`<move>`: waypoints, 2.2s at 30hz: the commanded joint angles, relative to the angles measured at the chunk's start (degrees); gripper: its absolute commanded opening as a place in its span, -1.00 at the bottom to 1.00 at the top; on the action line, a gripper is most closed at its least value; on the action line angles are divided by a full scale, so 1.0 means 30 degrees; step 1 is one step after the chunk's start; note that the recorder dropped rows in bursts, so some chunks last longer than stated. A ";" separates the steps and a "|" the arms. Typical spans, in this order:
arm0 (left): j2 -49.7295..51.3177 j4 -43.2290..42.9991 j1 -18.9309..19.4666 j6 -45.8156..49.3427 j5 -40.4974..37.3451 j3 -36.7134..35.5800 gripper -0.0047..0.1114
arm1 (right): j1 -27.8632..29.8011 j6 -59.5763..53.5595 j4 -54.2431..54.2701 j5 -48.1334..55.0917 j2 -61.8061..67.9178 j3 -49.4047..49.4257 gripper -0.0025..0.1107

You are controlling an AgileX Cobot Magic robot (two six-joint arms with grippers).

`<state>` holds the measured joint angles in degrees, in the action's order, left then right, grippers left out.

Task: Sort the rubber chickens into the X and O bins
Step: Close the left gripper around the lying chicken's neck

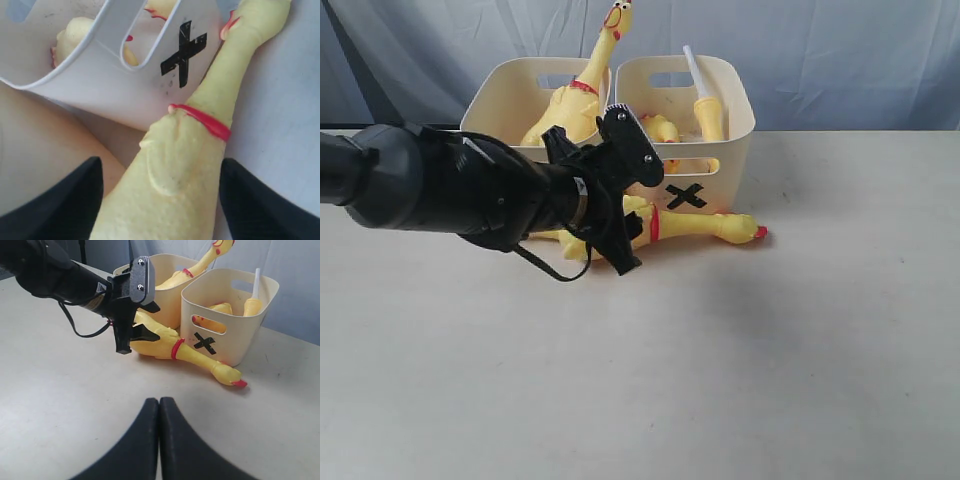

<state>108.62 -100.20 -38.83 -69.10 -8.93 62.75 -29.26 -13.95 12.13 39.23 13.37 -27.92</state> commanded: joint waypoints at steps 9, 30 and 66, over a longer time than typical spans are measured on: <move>0.1227 0.1487 0.0001 0.0071 -0.2008 0.1832 0.17 | 0.0042 0.0024 0.0040 -0.0182 -0.0120 0.0078 -0.95; 0.2124 0.0575 0.0001 0.6367 -0.2630 0.2214 -0.92 | 0.0042 0.0024 0.0040 -0.0182 -0.0120 0.0078 -0.95; 0.3289 1.7589 0.0176 2.3466 -0.4802 0.3459 -0.92 | 0.0042 0.0024 0.0114 -0.0182 -0.0120 0.0078 -0.95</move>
<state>118.31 -60.82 -38.12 -13.23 -17.96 73.87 -29.26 -13.95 12.36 39.23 13.37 -27.92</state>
